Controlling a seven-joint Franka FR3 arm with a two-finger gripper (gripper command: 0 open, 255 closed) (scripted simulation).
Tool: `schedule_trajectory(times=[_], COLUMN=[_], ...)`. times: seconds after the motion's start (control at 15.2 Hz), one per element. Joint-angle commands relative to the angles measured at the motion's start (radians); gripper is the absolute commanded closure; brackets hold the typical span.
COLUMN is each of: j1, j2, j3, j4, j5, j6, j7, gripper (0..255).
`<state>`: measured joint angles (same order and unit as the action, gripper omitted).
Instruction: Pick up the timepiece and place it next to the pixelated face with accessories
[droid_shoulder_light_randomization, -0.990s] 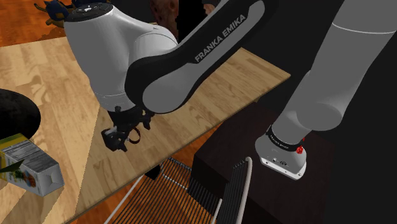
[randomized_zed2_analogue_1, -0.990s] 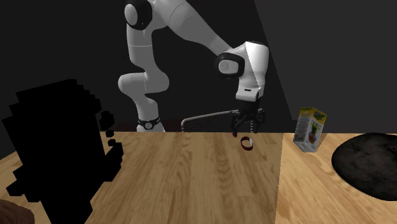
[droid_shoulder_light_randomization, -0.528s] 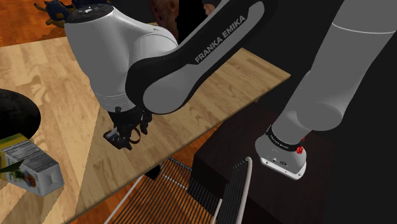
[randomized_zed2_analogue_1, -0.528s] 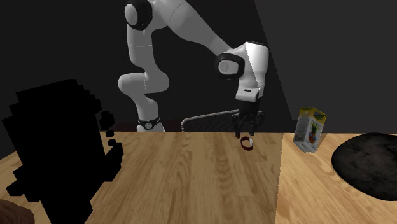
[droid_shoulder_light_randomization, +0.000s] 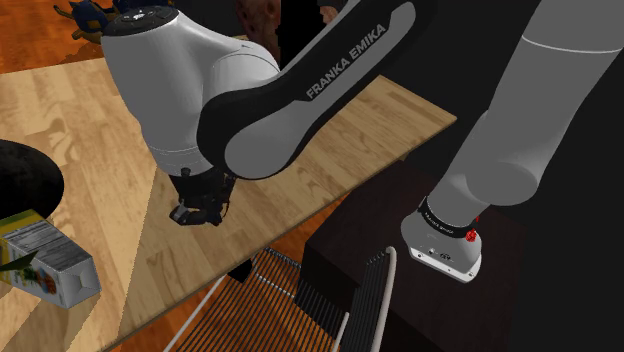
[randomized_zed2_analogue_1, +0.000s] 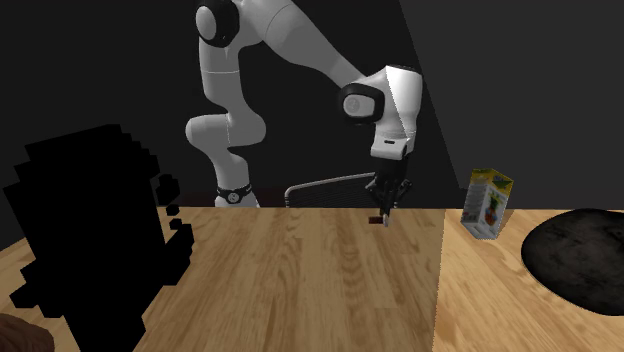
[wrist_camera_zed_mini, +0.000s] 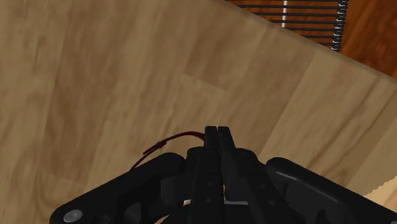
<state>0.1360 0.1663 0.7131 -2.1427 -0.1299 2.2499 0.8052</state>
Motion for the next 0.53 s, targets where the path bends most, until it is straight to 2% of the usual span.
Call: schedule_trajectory(times=[0.0, 0.07, 0.26, 0.4, 0.46], j1=[0.000, 0.000, -0.129, -0.162, -0.159], j2=[0.000, 0.000, -0.152, -0.222, -0.229], j3=[0.000, 0.000, 0.014, -0.024, -0.037], j4=[0.000, 0.000, -0.136, -0.196, -0.202], j5=[0.000, 0.000, 0.324, 0.581, 0.616], j6=[0.000, 0.000, 0.162, 0.211, 0.214], j7=[0.000, 0.000, -0.351, -0.626, -0.664], gripper=[255, 0, 0, 0, 0])
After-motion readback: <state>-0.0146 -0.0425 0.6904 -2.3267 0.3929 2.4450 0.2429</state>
